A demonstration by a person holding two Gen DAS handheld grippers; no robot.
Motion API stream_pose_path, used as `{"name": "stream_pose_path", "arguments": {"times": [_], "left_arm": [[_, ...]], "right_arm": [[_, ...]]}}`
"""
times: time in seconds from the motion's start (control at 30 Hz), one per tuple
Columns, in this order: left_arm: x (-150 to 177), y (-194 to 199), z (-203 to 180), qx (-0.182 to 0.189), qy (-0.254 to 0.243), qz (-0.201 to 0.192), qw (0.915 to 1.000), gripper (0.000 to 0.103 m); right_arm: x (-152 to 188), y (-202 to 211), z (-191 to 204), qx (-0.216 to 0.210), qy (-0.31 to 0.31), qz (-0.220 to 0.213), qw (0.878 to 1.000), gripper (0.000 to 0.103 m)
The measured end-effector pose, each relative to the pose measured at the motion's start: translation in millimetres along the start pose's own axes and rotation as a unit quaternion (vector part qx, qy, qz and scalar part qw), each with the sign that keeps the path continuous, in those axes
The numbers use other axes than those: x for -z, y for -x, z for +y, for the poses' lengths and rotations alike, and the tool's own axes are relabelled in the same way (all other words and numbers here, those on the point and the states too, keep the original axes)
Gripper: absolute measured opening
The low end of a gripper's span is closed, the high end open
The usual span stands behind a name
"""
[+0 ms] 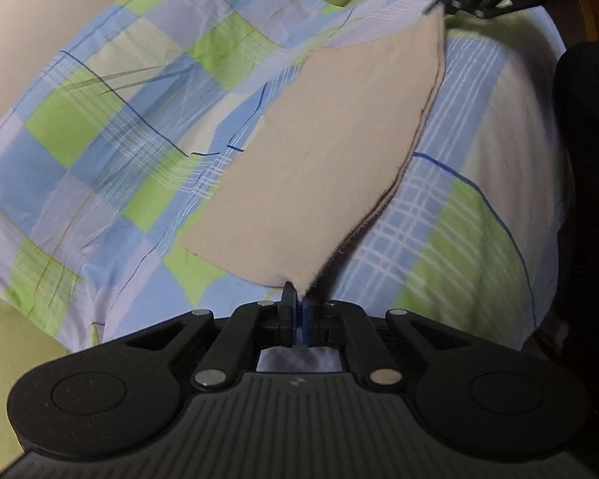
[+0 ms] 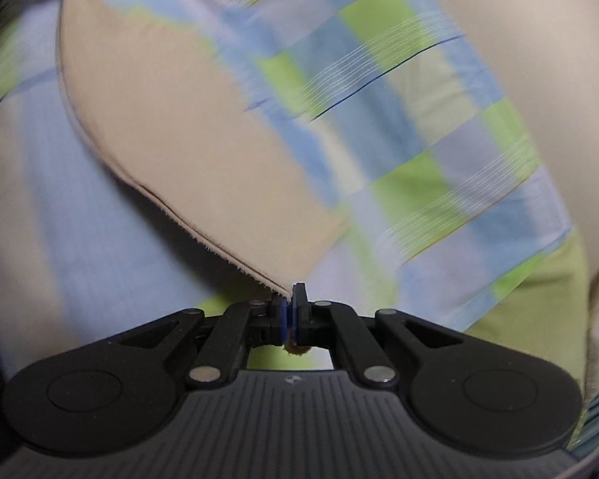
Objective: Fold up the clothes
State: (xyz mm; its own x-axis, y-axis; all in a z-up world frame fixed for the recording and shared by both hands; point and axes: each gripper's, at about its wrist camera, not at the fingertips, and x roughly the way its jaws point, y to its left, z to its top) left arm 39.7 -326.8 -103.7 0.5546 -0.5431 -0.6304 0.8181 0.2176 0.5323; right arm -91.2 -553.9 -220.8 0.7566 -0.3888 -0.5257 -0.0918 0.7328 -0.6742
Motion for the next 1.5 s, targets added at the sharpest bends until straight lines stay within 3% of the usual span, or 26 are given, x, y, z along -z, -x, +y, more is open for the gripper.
{"name": "stream_pose_path", "arguments": {"times": [0.2,0.33,0.53,0.77,0.93,1.17,1.23,1.27,1.3,1.37,1.5], "left_arm": [[14,17,11,-0.009,0.02,0.005,0.9998,0.007],[29,31,22,-0.034,0.034,0.011,0.9988,0.008],[31,37,36,-0.057,0.055,0.002,0.9968,0.008],[40,45,39,-0.058,0.067,-0.007,0.9961,0.009],[54,43,47,-0.059,0.09,-0.008,0.9942,0.009],[64,39,52,-0.054,0.102,-0.021,0.9931,0.01],[65,39,54,-0.05,0.09,-0.034,0.9941,0.02],[66,39,55,-0.048,0.083,-0.042,0.9945,0.037],[66,38,55,-0.048,0.077,-0.046,0.9948,0.048],[65,36,57,-0.045,0.055,-0.057,0.9959,0.05],[56,17,62,-0.021,-0.019,-0.078,0.9966,0.05]], "right_arm": [[13,6,-2,0.014,-0.004,0.024,1.0,0.004],[3,50,-2,0.032,-0.033,0.021,0.999,0.004],[-55,84,25,-0.004,-0.052,-0.065,0.997,0.016],[-143,70,79,-0.082,-0.015,-0.15,0.985,0.017],[-170,64,109,-0.105,0.025,-0.168,0.98,0.024],[-191,41,141,-0.053,0.096,-0.148,0.983,0.024],[-198,38,144,-0.048,0.1,-0.155,0.982,0.023],[-201,36,145,-0.045,0.101,-0.158,0.981,0.022],[-204,35,144,-0.047,0.097,-0.159,0.981,0.014],[-208,34,139,-0.059,0.075,-0.155,0.983,0.002],[-207,45,116,-0.069,0.019,-0.168,0.983,0.001]]}}
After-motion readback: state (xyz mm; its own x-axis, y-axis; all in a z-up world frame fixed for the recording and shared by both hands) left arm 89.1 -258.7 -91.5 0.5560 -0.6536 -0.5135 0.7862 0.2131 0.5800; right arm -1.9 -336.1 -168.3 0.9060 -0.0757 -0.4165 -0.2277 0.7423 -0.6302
